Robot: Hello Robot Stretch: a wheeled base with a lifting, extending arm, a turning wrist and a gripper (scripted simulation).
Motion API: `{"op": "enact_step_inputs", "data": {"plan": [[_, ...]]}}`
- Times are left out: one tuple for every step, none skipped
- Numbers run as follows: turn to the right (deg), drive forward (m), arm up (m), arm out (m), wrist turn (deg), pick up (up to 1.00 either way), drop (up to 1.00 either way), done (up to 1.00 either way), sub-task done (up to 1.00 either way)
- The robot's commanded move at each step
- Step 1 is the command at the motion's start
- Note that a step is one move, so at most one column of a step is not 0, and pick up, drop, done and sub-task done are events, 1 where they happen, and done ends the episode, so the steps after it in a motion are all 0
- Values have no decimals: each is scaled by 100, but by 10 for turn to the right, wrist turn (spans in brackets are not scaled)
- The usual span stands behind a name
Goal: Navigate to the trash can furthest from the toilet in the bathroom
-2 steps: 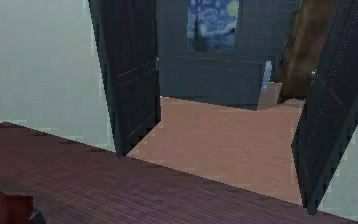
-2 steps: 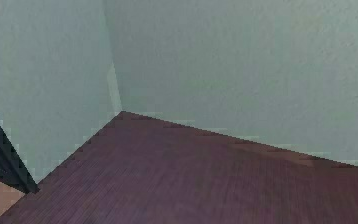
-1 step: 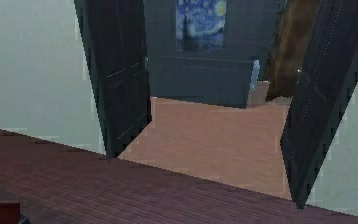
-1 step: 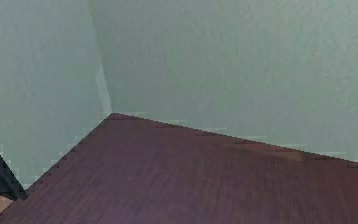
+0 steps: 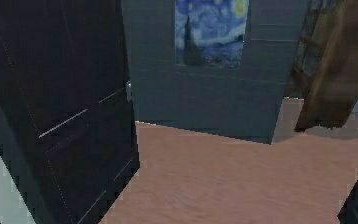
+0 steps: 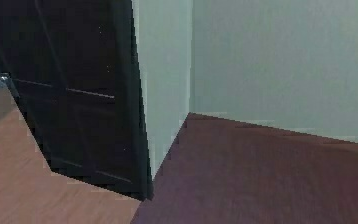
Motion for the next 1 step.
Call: {"op": "enact_step_inputs", "data": {"plan": [[30, 0, 0, 0, 0, 0, 0, 0, 0]]}}
